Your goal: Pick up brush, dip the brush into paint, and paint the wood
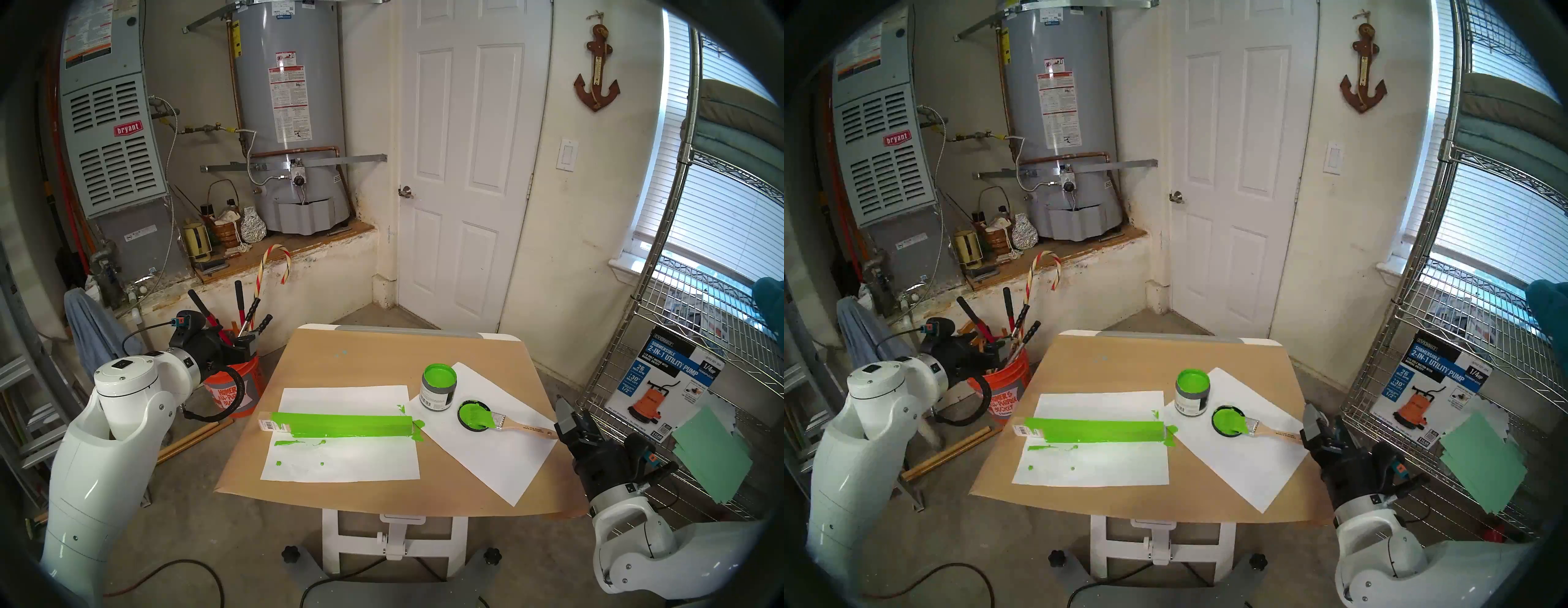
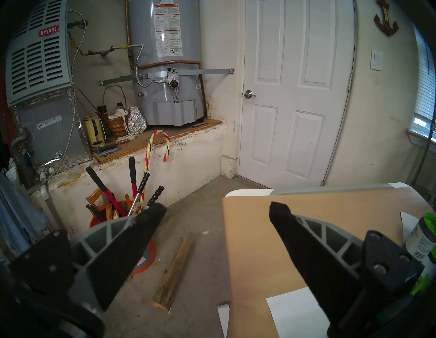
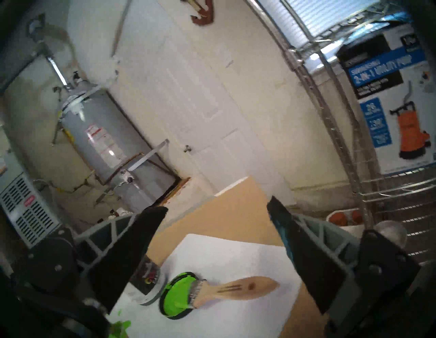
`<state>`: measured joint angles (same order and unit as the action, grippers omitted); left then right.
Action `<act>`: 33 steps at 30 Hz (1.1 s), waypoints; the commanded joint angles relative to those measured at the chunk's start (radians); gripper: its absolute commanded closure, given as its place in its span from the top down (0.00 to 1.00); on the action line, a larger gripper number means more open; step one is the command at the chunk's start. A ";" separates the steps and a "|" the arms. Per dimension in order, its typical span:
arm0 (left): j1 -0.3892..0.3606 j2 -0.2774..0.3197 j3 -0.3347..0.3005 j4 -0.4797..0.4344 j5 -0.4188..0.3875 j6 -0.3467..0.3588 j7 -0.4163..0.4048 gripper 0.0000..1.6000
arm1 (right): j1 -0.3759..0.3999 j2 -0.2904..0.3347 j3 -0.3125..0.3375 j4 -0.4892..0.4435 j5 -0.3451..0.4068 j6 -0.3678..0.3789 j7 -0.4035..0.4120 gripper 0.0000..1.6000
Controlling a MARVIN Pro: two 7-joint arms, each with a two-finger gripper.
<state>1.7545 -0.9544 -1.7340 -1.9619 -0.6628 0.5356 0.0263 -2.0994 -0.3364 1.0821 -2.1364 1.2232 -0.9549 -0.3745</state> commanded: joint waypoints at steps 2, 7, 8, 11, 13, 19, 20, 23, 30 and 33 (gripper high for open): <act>-0.008 0.002 -0.009 -0.014 0.000 -0.006 0.001 1.00 | 0.023 -0.046 0.026 -0.089 -0.216 -0.005 0.053 1.00; -0.008 0.002 -0.009 -0.014 0.000 -0.006 0.001 1.00 | 0.075 -0.094 0.024 -0.129 -0.330 0.009 0.057 1.00; -0.009 0.002 -0.009 -0.014 0.000 -0.006 0.001 1.00 | 0.089 -0.110 0.019 -0.140 -0.335 0.028 0.058 1.00; -0.008 0.002 -0.009 -0.014 0.000 -0.006 0.001 1.00 | 0.130 -0.168 0.003 -0.162 -0.370 0.084 0.039 1.00; -0.008 0.002 -0.009 -0.014 0.000 -0.006 0.001 1.00 | 0.158 -0.183 -0.018 -0.186 -0.349 0.117 0.023 1.00; -0.009 0.003 -0.009 -0.013 0.000 -0.006 0.001 1.00 | 0.225 -0.257 -0.042 -0.207 -0.327 0.249 -0.011 1.00; -0.009 0.003 -0.009 -0.013 0.000 -0.006 0.001 1.00 | 0.232 -0.265 -0.046 -0.215 -0.316 0.266 -0.022 1.00; -0.009 0.003 -0.008 -0.013 0.000 -0.006 0.000 1.00 | 0.267 -0.303 -0.043 -0.215 -0.317 0.331 -0.038 1.00; -0.010 0.003 -0.007 -0.011 0.000 -0.005 0.000 1.00 | 0.339 -0.344 0.010 -0.212 -0.349 0.474 -0.063 1.00; -0.010 0.003 -0.007 -0.011 0.000 -0.005 0.000 1.00 | 0.369 -0.363 0.039 -0.201 -0.363 0.533 -0.077 1.00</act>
<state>1.7543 -0.9539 -1.7330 -1.9607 -0.6631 0.5358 0.0257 -1.8338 -0.6367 1.0651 -2.3245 0.9035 -0.5216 -0.4366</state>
